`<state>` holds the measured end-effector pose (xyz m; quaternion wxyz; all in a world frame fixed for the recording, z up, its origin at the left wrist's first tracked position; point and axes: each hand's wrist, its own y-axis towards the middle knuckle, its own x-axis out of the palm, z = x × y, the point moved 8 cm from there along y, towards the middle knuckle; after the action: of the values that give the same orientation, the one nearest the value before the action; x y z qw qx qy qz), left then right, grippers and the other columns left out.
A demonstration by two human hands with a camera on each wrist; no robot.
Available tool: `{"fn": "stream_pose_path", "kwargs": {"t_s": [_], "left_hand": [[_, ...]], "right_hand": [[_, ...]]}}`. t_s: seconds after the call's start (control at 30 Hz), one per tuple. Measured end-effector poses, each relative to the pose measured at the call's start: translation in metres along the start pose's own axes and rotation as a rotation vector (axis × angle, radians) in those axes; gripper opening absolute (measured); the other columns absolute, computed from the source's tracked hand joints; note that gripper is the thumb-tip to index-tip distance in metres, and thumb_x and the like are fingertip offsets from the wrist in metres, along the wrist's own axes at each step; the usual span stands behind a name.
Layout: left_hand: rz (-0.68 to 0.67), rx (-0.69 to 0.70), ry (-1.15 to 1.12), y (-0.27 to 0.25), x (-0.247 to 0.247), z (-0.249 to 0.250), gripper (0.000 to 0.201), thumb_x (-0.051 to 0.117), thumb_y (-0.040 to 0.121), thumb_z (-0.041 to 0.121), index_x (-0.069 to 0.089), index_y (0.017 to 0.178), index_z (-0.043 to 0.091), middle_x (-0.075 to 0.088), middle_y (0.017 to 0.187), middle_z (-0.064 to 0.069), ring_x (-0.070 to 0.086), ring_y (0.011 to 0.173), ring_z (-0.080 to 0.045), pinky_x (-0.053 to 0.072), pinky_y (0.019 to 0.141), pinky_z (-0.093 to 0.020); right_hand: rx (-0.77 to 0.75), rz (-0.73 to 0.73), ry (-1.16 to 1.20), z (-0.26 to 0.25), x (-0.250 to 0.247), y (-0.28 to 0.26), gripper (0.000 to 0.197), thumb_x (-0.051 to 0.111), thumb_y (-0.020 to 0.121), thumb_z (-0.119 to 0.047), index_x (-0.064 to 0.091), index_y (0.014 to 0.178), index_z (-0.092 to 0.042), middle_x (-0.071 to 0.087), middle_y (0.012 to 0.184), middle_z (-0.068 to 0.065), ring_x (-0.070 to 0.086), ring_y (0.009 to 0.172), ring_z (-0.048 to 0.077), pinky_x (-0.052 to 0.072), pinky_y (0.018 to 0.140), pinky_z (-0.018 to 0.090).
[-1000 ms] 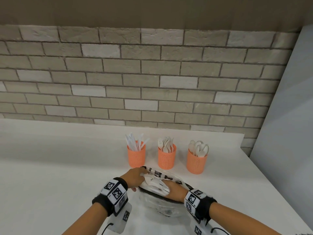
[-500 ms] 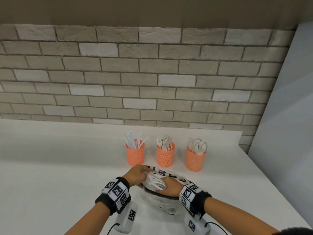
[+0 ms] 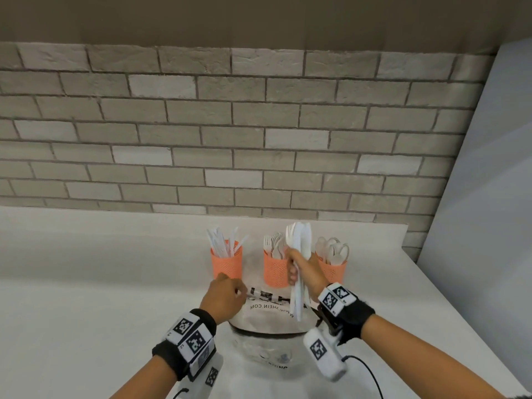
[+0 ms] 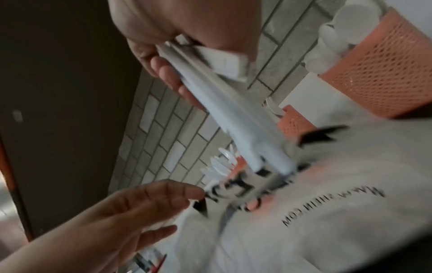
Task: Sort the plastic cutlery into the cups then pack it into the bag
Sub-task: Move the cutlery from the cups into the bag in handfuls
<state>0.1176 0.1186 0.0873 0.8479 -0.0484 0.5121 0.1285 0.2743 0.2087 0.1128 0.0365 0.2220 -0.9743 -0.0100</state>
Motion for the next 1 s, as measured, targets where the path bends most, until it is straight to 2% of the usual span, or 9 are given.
{"fn": "stream_pose_path", "kwargs": {"t_s": [0.07, 0.13, 0.27, 0.33, 0.47, 0.53, 0.63, 0.83, 1.0], "left_hand": [[0.197, 0.066, -0.183, -0.002, -0.03, 0.02, 0.018, 0.052, 0.092, 0.016, 0.068, 0.101, 0.014, 0.054, 0.11, -0.004, 0.053, 0.103, -0.018, 0.041, 0.087, -0.021], [0.285, 0.078, -0.584, -0.006, -0.046, 0.037, 0.016, 0.049, 0.095, 0.015, 0.065, 0.094, 0.015, 0.059, 0.103, -0.002, 0.057, 0.097, -0.016, 0.045, 0.079, -0.016], [-0.096, -0.208, -1.388, -0.001, 0.002, 0.064, 0.028, 0.035, 0.101, 0.023, 0.058, 0.101, 0.006, 0.061, 0.104, -0.014, 0.059, 0.096, -0.024, 0.049, 0.079, -0.028], [-0.304, -0.377, -1.637, -0.001, 0.032, 0.076, 0.04, 0.031, 0.101, 0.031, 0.055, 0.106, 0.0, 0.06, 0.103, -0.019, 0.057, 0.095, -0.028, 0.047, 0.079, -0.034], [-0.441, -0.508, -1.836, -0.003, 0.057, 0.095, 0.046, 0.026, 0.102, 0.032, 0.056, 0.095, -0.003, 0.061, 0.077, -0.019, 0.058, 0.076, -0.028, 0.052, 0.07, -0.039], [-0.449, -0.523, -1.93, -0.005, 0.057, 0.106, 0.039, 0.029, 0.102, 0.022, 0.056, 0.093, -0.004, 0.065, 0.066, -0.019, 0.064, 0.066, -0.029, 0.058, 0.056, -0.036], [-0.431, -0.553, -1.965, -0.002, 0.054, 0.113, 0.032, 0.032, 0.1, 0.012, 0.056, 0.096, -0.008, 0.068, 0.063, -0.02, 0.068, 0.051, -0.029, 0.056, 0.044, -0.034], [-0.503, -0.643, -2.028, 0.002, 0.061, 0.118, 0.044, 0.038, 0.098, 0.038, 0.057, 0.115, 0.002, 0.065, 0.091, -0.018, 0.061, 0.083, -0.029, 0.058, 0.048, -0.041], [-0.525, -0.571, -1.816, 0.003, 0.063, 0.114, 0.042, 0.029, 0.1, 0.03, 0.056, 0.113, 0.001, 0.061, 0.084, -0.016, 0.057, 0.077, -0.026, 0.05, 0.064, -0.039]], "right_hand": [[-0.013, 0.045, 0.1, -0.016, -0.006, 0.004, 0.031, 0.055, 0.091, -0.022, 0.049, 0.062, -0.014, 0.042, 0.039, -0.006, 0.037, 0.032, 0.009, 0.036, 0.039, 0.018], [-0.03, 0.103, 0.199, -0.032, -0.01, 0.005, 0.029, 0.057, 0.089, -0.019, 0.049, 0.062, -0.013, 0.041, 0.038, -0.005, 0.034, 0.03, 0.008, 0.032, 0.036, 0.017], [-0.104, 0.163, 0.287, -0.057, -0.008, 0.003, 0.024, 0.059, 0.088, -0.013, 0.049, 0.065, -0.013, 0.038, 0.038, -0.003, 0.031, 0.03, 0.008, 0.03, 0.034, 0.016], [-0.14, 0.198, 0.297, -0.062, -0.006, 0.004, 0.022, 0.059, 0.087, -0.012, 0.05, 0.067, -0.013, 0.037, 0.039, -0.003, 0.031, 0.03, 0.008, 0.03, 0.035, 0.017], [-0.211, 0.298, 0.233, -0.061, -0.006, 0.006, 0.021, 0.062, 0.084, -0.008, 0.051, 0.067, -0.009, 0.04, 0.038, -0.003, 0.036, 0.032, 0.01, 0.035, 0.039, 0.019], [-0.256, 0.339, 0.165, -0.058, -0.005, 0.004, 0.028, 0.064, 0.083, -0.006, 0.049, 0.059, -0.009, 0.042, 0.037, -0.003, 0.04, 0.034, 0.011, 0.04, 0.041, 0.021], [-0.29, 0.36, 0.086, -0.047, -0.001, 0.001, 0.026, 0.068, 0.08, -0.003, 0.052, 0.061, -0.011, 0.05, 0.045, -0.002, 0.05, 0.039, 0.007, 0.045, 0.045, 0.02], [-0.222, 0.416, 0.07, -0.017, -0.002, 0.0, 0.016, 0.07, 0.077, -0.003, 0.061, 0.082, -0.015, 0.066, 0.067, 0.001, 0.065, 0.059, 0.013, 0.053, 0.057, 0.025], [-0.26, 0.477, 0.024, -0.021, -0.008, 0.003, 0.02, 0.064, 0.082, -0.004, 0.058, 0.08, -0.022, 0.066, 0.077, 0.003, 0.065, 0.075, 0.018, 0.054, 0.069, 0.027]]}}
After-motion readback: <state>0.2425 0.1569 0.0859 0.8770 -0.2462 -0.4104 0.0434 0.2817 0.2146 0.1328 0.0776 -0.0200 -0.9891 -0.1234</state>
